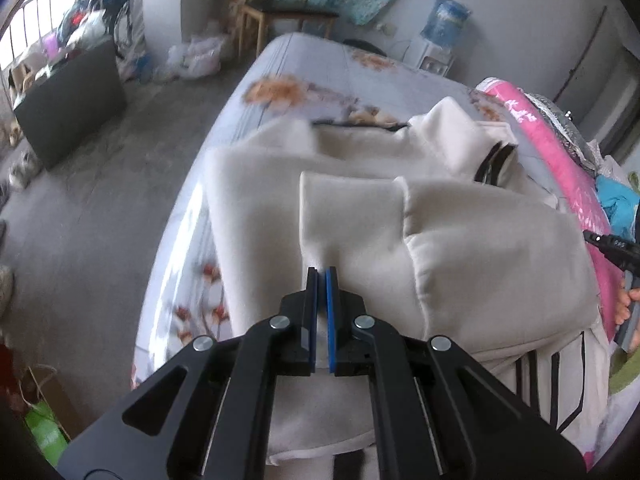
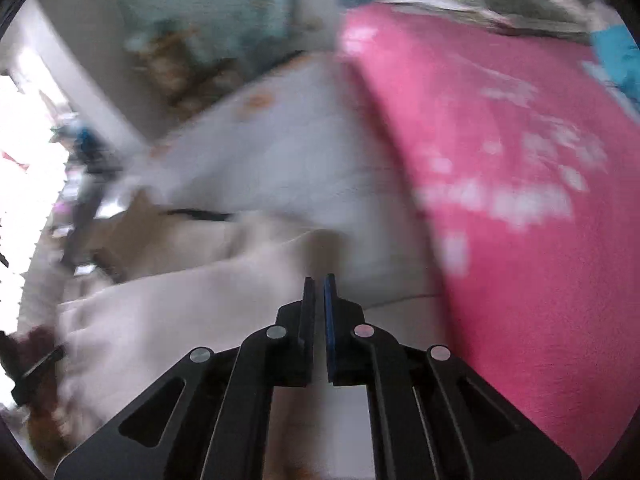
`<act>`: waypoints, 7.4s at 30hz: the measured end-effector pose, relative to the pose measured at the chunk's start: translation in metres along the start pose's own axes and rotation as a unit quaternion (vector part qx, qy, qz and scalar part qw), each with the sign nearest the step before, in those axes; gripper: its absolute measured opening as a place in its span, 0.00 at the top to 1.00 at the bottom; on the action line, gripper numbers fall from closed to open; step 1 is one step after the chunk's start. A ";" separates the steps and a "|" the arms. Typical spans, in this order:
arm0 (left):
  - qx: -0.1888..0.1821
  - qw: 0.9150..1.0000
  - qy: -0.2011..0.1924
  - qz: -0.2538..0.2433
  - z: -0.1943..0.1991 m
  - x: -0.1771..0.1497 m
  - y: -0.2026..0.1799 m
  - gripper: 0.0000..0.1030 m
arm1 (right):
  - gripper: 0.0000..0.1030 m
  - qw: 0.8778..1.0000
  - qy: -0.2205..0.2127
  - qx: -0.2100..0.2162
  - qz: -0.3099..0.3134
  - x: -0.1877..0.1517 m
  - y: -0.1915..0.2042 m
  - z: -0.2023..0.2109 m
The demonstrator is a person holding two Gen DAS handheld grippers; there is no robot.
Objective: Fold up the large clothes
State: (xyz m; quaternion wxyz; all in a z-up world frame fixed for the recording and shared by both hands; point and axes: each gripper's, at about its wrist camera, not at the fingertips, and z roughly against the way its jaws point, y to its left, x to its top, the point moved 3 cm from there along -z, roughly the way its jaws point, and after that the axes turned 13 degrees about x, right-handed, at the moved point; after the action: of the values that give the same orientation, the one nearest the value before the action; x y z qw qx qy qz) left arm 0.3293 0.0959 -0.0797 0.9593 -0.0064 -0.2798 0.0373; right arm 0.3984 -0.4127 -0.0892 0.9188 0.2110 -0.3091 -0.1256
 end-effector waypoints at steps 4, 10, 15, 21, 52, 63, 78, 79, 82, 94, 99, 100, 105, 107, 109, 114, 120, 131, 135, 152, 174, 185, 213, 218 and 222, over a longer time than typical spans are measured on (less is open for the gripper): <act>-0.025 0.999 -0.016 0.014 0.014 0.000 0.008 0.95 | 0.94 1.000 -0.009 0.017 -0.020 0.003 -0.007 0.028; -0.068 0.998 0.008 0.010 0.027 0.001 0.003 0.79 | 0.51 0.993 0.014 0.023 0.117 -0.035 0.061 0.076; -0.037 0.998 0.042 0.004 0.006 -0.008 -0.005 0.76 | 0.41 0.958 0.106 -0.002 0.268 -0.108 0.105 0.066; -0.001 1.000 0.029 0.001 0.003 -0.011 -0.009 1.00 | 0.79 0.912 0.134 -0.109 0.372 -0.157 0.112 0.039; -0.030 0.992 0.013 -0.119 0.018 -0.007 -0.075 0.92 | 0.44 0.984 0.061 -0.028 0.163 -0.023 0.093 0.033; -0.009 0.991 0.010 -0.131 0.012 -0.022 -0.055 0.93 | 0.94 0.993 0.033 -0.031 0.108 0.019 0.048 -0.013; -0.004 0.992 0.006 -0.127 0.010 -0.021 -0.057 0.93 | 0.56 0.976 0.044 0.005 0.211 -0.033 0.094 0.042; -0.003 0.992 0.004 -0.126 0.010 -0.022 -0.057 0.93 | 0.54 0.973 0.064 0.020 0.221 -0.047 0.100 0.041; -0.003 0.993 0.003 -0.116 0.009 -0.022 -0.056 0.93 | 0.48 0.963 0.111 -0.002 0.244 -0.082 0.097 0.021; -0.003 0.998 -0.017 -0.054 0.089 -0.044 -0.010 0.45 | 0.22 0.964 0.051 -0.010 0.262 -0.124 0.161 0.104; 0.010 0.999 -0.026 -0.035 0.127 -0.099 0.012 0.26 | 0.17 0.972 0.040 -0.005 0.230 -0.180 0.170 0.120; 0.013 0.999 -0.024 -0.035 0.130 -0.110 0.013 0.25 | 0.17 0.974 0.039 -0.007 0.223 -0.191 0.169 0.122; 0.058 0.998 -0.028 -0.027 0.141 -0.170 0.019 0.20 | 0.15 0.982 0.054 -0.006 0.182 -0.251 0.168 0.117; 0.065 0.997 -0.029 -0.025 0.141 -0.189 0.016 0.19 | 0.15 0.981 0.062 -0.023 0.185 -0.269 0.168 0.112; 0.074 0.996 -0.028 -0.034 0.136 -0.204 0.012 0.18 | 0.14 0.979 0.061 -0.038 0.190 -0.280 0.169 0.108; 0.129 0.989 -0.049 -0.062 0.129 -0.223 0.003 0.18 | 0.11 0.978 0.060 -0.061 0.191 -0.285 0.166 0.092; 0.140 0.987 -0.055 -0.053 0.125 -0.225 0.002 0.15 | 0.06 0.979 0.056 -0.070 0.185 -0.290 0.163 0.078; 0.134 0.988 -0.054 -0.050 0.123 -0.223 0.001 0.14 | 0.06 0.985 0.050 -0.049 0.160 -0.290 0.156 0.078; 0.134 0.988 -0.054 -0.050 0.123 -0.223 0.001 0.14 | 0.06 0.985 0.050 -0.048 0.161 -0.290 0.156 0.078; 0.154 0.986 -0.063 -0.008 0.153 -0.175 0.013 0.14 | 0.06 0.984 0.073 -0.050 0.157 -0.286 0.156 0.074; 0.071 0.989 -0.119 -0.054 0.146 0.021 -0.023 0.14 | 0.06 0.974 0.056 -0.005 0.221 -0.205 0.194 0.124; -0.028 0.992 -0.118 -0.027 0.080 0.149 -0.077 0.14 | 0.06 0.966 -0.019 0.026 0.255 -0.015 0.243 0.079; -0.070 0.989 -0.045 -0.120 -0.007 0.136 -0.131 0.95 | 0.85 0.972 0.123 0.071 0.185 0.055 0.213 -0.089; -0.070 0.985 -0.052 -0.148 0.016 0.096 -0.126 0.95 | 0.86 0.965 0.124 0.076 0.216 0.022 0.204 -0.062; -0.051 0.981 -0.050 -0.182 0.016 0.064 -0.131 0.96 | 0.84 0.954 0.144 0.061 0.255 -0.014 0.193 -0.056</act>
State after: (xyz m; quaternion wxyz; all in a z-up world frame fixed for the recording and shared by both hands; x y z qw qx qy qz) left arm 0.3830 -0.0297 -0.0278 0.9333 -0.0026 -0.3254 -0.1520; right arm 0.4418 -0.2209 -0.0470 0.9404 0.1970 -0.2239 0.1638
